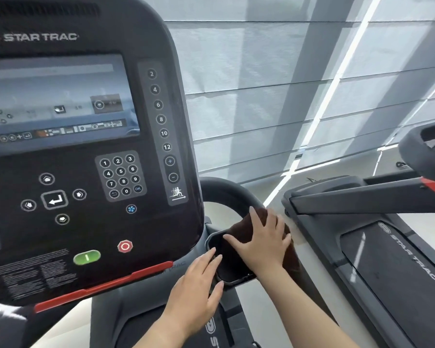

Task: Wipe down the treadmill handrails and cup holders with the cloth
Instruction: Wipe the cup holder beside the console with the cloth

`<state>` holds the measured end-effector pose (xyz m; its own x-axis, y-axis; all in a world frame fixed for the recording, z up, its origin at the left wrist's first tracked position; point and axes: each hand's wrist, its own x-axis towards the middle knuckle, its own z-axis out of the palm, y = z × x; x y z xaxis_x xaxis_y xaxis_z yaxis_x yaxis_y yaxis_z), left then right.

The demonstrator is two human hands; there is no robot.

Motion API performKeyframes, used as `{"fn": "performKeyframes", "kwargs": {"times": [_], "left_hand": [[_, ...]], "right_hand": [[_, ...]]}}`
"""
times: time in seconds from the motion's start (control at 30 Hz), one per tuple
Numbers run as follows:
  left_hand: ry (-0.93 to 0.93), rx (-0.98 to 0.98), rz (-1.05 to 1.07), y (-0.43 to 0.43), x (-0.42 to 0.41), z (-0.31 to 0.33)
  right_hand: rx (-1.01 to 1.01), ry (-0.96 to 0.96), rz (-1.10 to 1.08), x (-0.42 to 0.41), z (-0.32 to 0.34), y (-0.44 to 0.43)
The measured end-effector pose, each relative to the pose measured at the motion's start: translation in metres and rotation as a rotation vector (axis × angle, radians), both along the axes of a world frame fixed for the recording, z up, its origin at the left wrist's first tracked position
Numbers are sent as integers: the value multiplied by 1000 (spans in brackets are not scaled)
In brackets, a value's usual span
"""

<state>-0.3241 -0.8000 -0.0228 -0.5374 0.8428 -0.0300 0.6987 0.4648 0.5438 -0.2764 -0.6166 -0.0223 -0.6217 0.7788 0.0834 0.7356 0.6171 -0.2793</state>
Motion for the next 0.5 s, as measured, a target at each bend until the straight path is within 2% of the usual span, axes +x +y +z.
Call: {"fn": "performKeyframes", "kwargs": {"times": [0.07, 0.17, 0.27, 0.4, 0.5], "left_hand": [[-11, -2, -3, 0, 0, 1], [-21, -10, -15, -1, -1, 1], [-29, -8, -15, -3, -3, 0], [-47, 5, -2, -5, -6, -2], [-48, 15, 15, -6, -6, -4]], "right_hand": [[13, -111, 52, -8, -2, 9], [-3, -113, 128, -9, 1, 21], [-3, 21, 213, 2, 4, 20], [-156, 347, 218, 15, 20, 21], [-115, 402, 215, 22, 40, 33]]}}
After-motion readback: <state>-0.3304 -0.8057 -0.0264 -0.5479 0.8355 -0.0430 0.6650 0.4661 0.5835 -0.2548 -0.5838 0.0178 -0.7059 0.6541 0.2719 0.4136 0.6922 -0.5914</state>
